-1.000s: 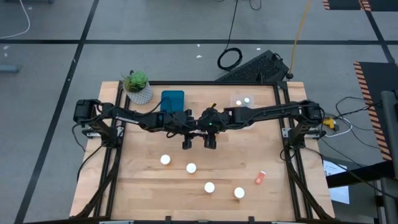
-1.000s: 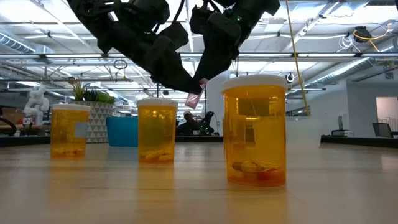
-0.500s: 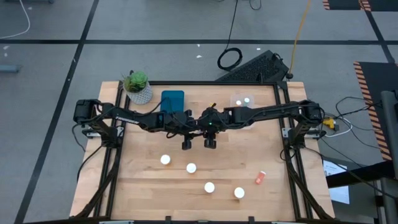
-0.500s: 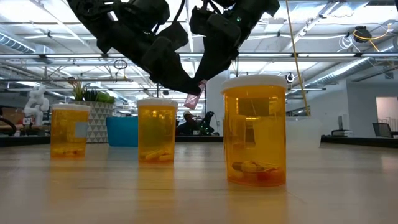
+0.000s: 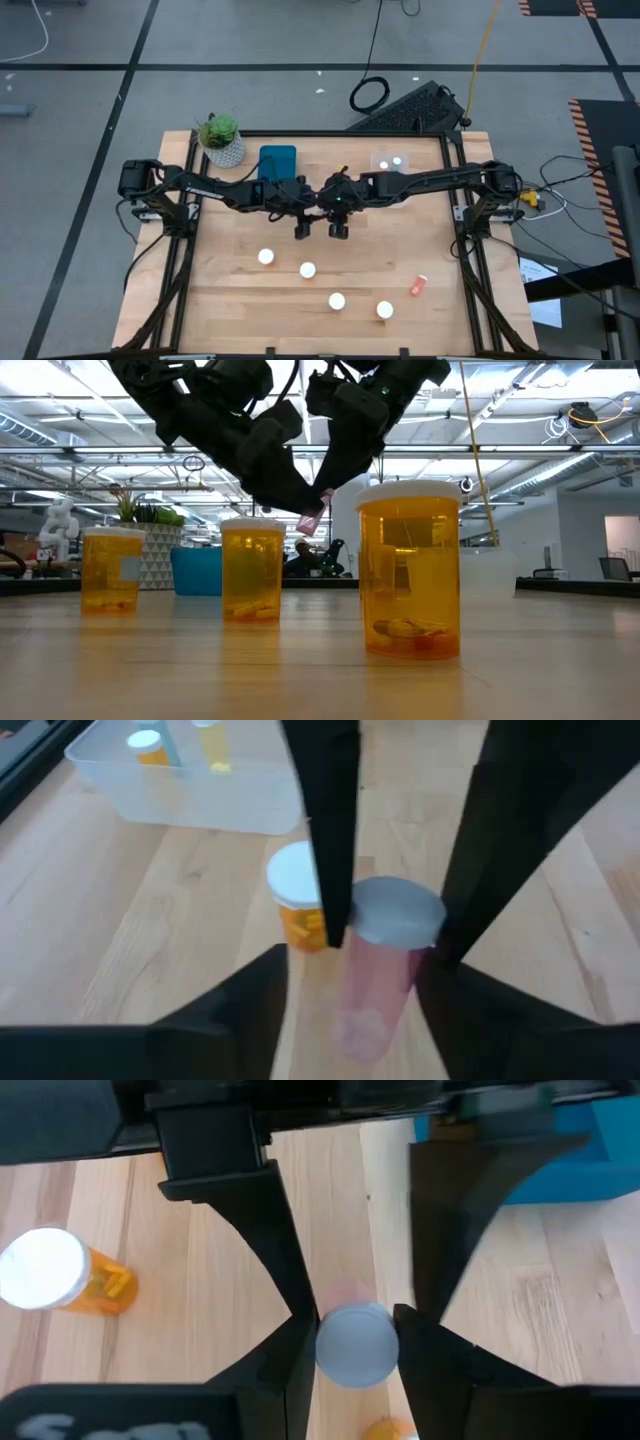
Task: Pick and place medicine bottles into bin by pill shape (circle, oval)
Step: Put the small purple pill bottle into the transparent bin
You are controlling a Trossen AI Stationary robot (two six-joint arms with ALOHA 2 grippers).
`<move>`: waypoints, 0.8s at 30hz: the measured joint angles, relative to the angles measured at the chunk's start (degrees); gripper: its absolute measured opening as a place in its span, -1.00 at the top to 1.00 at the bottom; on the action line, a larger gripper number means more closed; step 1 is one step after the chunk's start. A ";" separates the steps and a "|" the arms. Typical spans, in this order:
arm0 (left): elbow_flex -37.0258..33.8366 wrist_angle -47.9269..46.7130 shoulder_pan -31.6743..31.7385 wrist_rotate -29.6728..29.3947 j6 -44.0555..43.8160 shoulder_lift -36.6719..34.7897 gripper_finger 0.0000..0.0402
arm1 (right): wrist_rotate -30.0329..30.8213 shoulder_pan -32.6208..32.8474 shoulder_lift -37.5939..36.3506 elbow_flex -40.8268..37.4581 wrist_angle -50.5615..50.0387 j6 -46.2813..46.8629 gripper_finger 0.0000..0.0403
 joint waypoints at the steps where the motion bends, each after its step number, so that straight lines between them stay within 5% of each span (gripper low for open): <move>1: 0.00 0.02 -0.01 -0.24 -0.20 0.01 -0.14 | -0.01 0.00 -0.14 0.00 -0.46 0.01 0.42; 10: 0.04 -0.93 -0.15 -0.45 -0.23 0.01 -0.54 | 0.01 0.00 -4.34 -0.04 -6.14 0.01 0.42; 24: 0.04 -1.38 -0.17 -0.42 -0.13 0.01 -0.57 | 1.50 -8.36 -14.35 -0.04 -25.15 -0.20 0.42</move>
